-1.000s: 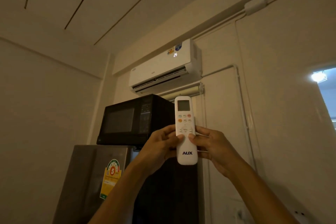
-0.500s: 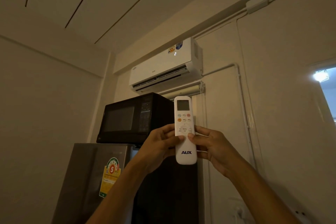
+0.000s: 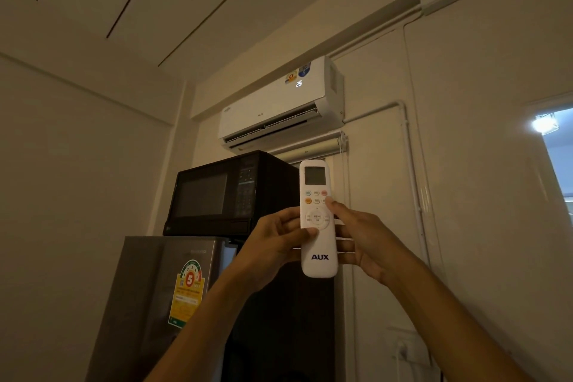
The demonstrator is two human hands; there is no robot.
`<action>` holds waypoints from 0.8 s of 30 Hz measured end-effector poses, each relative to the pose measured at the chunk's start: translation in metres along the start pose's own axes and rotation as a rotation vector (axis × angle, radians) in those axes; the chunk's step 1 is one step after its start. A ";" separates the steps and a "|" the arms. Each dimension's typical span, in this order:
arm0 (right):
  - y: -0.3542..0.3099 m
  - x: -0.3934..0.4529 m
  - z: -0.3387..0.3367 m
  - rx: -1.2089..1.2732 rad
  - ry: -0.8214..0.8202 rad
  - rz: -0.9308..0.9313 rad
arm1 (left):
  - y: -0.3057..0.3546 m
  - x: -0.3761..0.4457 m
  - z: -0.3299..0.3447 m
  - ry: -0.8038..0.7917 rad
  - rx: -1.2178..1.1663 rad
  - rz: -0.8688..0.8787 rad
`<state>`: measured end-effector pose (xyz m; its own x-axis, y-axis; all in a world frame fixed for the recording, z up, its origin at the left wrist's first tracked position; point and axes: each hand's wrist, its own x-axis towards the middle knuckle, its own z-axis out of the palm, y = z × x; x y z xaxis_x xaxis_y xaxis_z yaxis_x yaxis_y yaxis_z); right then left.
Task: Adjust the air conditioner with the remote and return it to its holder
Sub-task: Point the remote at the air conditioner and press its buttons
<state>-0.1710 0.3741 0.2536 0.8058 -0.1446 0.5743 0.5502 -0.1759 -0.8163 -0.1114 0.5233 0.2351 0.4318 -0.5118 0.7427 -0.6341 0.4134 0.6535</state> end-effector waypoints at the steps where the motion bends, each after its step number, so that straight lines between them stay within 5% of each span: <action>1: 0.000 0.000 0.000 -0.006 0.006 0.002 | 0.000 0.000 0.000 -0.002 0.002 0.000; 24: -0.005 -0.001 0.002 -0.076 0.053 0.001 | -0.001 -0.003 0.003 0.027 -0.025 -0.005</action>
<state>-0.1736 0.3771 0.2570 0.7925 -0.1955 0.5778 0.5297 -0.2489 -0.8108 -0.1137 0.5221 0.2315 0.4521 -0.4936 0.7429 -0.6158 0.4298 0.6603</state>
